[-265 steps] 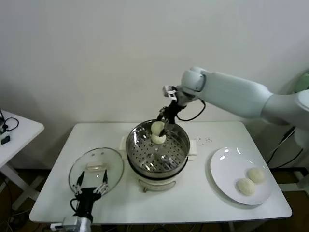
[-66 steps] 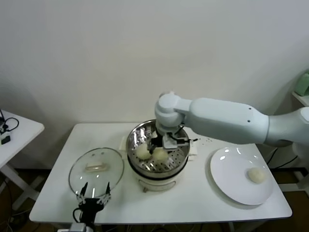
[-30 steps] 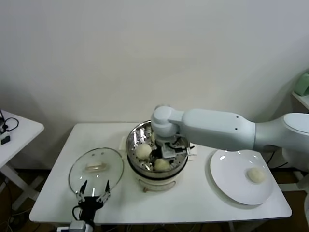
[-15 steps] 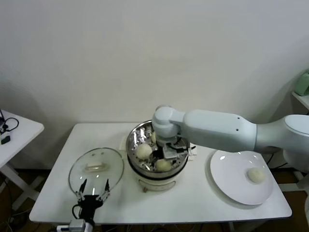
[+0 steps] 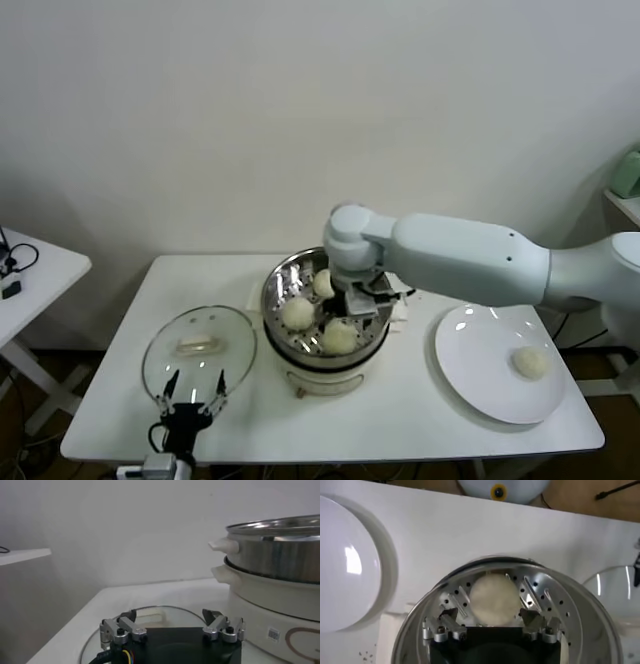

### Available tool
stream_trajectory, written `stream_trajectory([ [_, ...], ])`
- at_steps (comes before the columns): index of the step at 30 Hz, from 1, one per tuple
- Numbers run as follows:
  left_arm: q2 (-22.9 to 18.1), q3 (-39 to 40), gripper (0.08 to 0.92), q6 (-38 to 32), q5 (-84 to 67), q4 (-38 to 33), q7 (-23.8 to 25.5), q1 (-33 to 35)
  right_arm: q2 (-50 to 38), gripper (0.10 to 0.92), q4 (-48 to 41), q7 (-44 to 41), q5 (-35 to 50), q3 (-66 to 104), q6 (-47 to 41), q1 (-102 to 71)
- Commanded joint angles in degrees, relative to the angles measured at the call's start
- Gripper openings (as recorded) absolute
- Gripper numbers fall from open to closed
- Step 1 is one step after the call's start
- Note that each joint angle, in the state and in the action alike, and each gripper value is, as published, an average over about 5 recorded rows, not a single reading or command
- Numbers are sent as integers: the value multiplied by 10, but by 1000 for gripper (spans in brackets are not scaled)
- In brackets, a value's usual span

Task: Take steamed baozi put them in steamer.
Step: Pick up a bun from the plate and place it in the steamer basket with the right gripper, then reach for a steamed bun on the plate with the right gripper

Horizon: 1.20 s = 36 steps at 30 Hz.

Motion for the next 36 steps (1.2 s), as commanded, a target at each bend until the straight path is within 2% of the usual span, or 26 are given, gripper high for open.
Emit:
stream_trajectory([
  [1,2,0,823,-3,3,0,1,2,-53,823,-13,-12,68,60,-40,36],
  [8,8,0,823,-1,-3,-9,1,-3,-145,823,-96,-40,242,53,-203,104],
  [13,10,0,823,4,-9,-15,3,-12,-255,823,-139,-31,303,16,-271,115],
  [18,10,5,823,4,-9,-15,3,-17,-371,823,-139,-10,289,-10,-292,78],
  [22,10,11,823,3,-8,-12,4,-19,-428,823,-142,5,252,0,-296,29],
  [30,6,15,823,3,-7,-20,5,-15,-460,823,-176,15,188,82,-302,-140],
  [36,3,12,823,-1,-6,-22,5,-9,-447,823,-203,37,111,205,-300,-282],
])
